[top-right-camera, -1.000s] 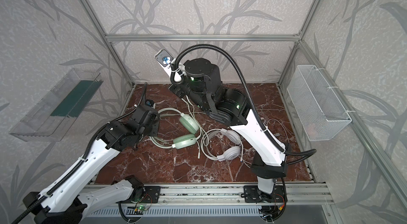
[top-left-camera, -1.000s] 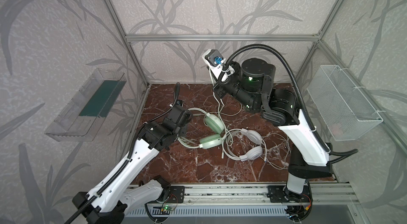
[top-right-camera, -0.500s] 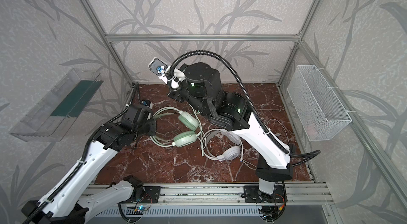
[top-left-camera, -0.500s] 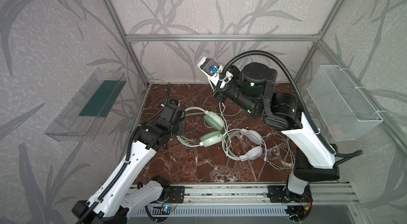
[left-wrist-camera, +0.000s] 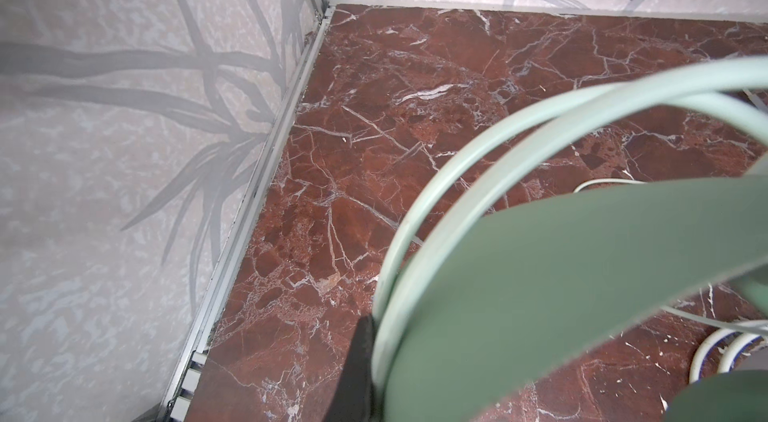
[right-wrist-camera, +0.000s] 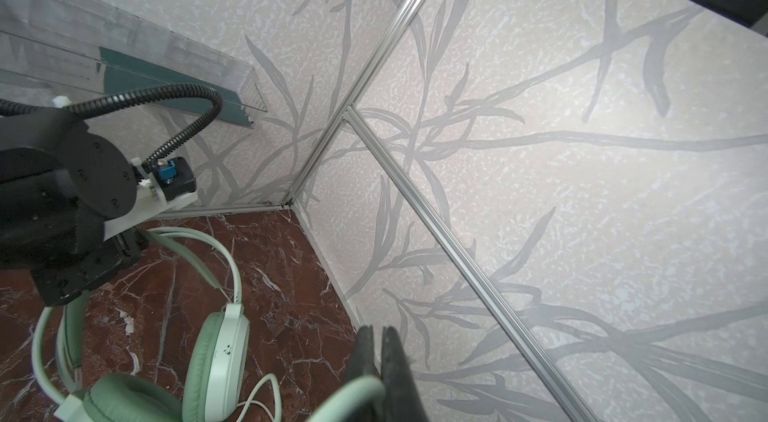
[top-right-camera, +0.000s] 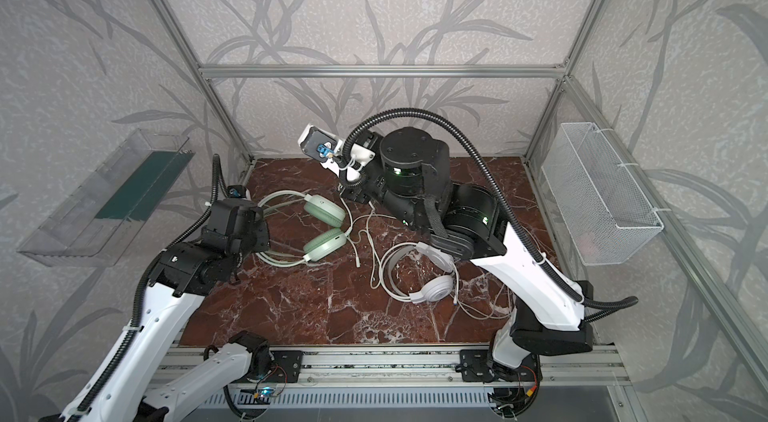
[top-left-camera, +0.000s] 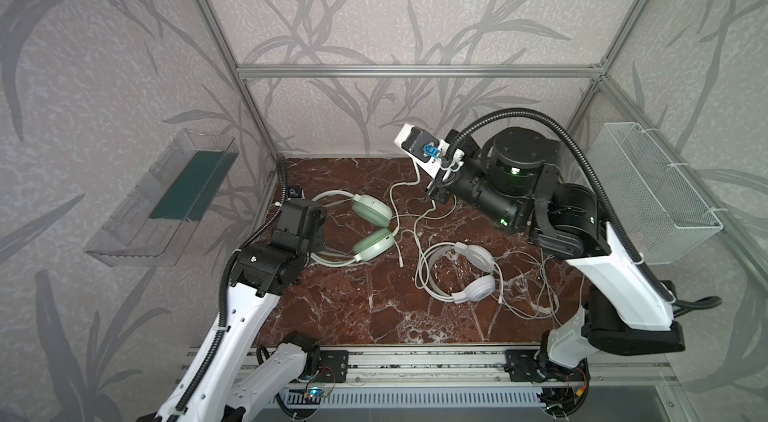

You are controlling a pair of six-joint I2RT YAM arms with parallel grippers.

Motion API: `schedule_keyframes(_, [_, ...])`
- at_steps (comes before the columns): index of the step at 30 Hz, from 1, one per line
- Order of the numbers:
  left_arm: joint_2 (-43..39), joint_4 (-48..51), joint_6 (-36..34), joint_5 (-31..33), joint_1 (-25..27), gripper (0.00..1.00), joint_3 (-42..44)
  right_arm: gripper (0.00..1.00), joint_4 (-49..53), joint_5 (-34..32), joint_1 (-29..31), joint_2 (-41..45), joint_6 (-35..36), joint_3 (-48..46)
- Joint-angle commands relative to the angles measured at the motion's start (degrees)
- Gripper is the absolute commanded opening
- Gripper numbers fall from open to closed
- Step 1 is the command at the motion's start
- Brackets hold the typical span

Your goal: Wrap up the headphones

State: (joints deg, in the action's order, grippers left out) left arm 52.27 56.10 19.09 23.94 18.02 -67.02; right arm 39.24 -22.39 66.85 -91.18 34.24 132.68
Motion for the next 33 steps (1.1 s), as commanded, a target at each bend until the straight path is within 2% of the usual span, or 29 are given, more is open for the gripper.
schedule_keyframes(1, [1.24,-3.48,2.00,-0.20,-0.81,0.00,-4.68,0.00,1.26,3.76,0.72,2.14,0.87,-0.54])
schedule_keyframes(6, [7.11,-3.79,-1.40,-4.60,-0.89,0.00,-8.23,0.00,4.89,10.98,5.14,3.89,7.27,-3.04])
schedule_keyframes(9, [10.62,-3.68,-3.96,-10.36,0.88,0.00,-8.71,0.00,4.61,11.31,6.92,2.75,10.90,-2.22])
schedule_keyframes(13, [11.34,-4.50,-4.56,-10.50,4.07,0.00,-6.77,0.00,8.34,11.43,6.95,-0.69,12.43,4.01])
schedule_keyframes(17, [12.47,-4.47,-4.42,-8.07,4.39,0.00,-5.67,0.00,16.03,22.79,6.95,-0.93,9.81,8.66])
schedule_keyframes(19, [12.74,-5.71,-4.41,-9.15,4.39,0.00,-5.69,0.00,19.14,27.51,6.96,-1.23,9.18,10.84])
schedule_keyframes(21, [13.10,-7.53,-5.48,-12.19,5.20,0.00,-6.16,0.00,21.22,29.43,6.90,-1.54,8.92,12.69])
schedule_keyframes(23, [13.21,-9.28,-8.02,-13.27,8.38,0.00,-6.23,0.00,22.65,31.01,6.94,-1.34,8.70,13.73])
schedule_keyframes(27, [13.77,-9.95,-16.39,-14.56,19.63,0.00,-5.13,0.00,24.21,33.70,5.92,0.10,8.34,14.01])
schedule_keyframes(29, [13.02,-10.11,-18.71,-15.91,23.47,0.00,-3.15,0.00,24.06,35.23,3.76,0.71,7.23,13.26])
schedule_keyframes(33, [9.51,-10.90,-18.83,-18.70,24.78,0.00,1.19,0.00,23.62,40.30,-1.29,2.46,4.71,10.19])
